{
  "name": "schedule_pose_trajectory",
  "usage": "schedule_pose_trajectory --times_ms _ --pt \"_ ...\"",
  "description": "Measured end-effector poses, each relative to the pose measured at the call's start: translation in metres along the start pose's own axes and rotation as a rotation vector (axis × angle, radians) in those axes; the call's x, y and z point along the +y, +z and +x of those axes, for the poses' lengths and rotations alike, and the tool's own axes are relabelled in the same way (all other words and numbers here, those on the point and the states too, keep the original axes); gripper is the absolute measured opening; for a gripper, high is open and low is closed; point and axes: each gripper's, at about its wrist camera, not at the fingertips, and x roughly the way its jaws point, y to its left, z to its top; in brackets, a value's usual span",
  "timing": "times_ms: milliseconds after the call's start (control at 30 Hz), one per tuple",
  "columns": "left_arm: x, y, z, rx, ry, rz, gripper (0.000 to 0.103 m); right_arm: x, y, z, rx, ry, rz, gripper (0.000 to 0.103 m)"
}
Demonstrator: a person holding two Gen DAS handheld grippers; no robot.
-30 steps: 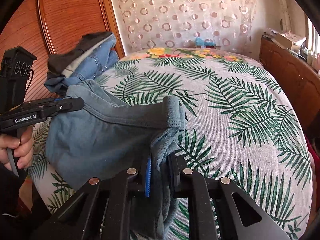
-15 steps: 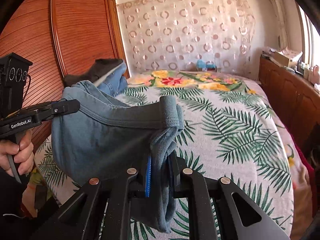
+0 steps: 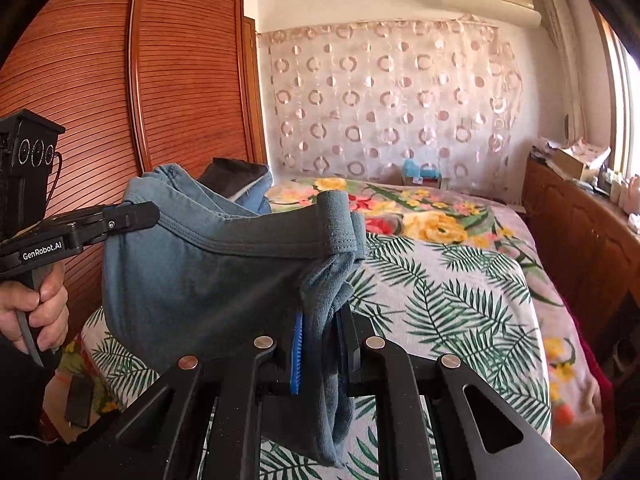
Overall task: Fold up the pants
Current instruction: 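Lift the folded shorts with both grippers and carry them toward the jeans stack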
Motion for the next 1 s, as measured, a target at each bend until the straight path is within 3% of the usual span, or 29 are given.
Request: schedule_pose_trajectory --times_ms 367,1000 --pt "0.037 0.008 0.006 -0.017 0.058 -0.042 0.022 0.006 0.024 0.037 0.000 0.033 -0.078 0.013" --pt "0.107 0.046 0.013 -0.066 0.211 -0.055 0.022 -0.011 0.098 0.142 -0.037 0.144 -0.218 0.013"
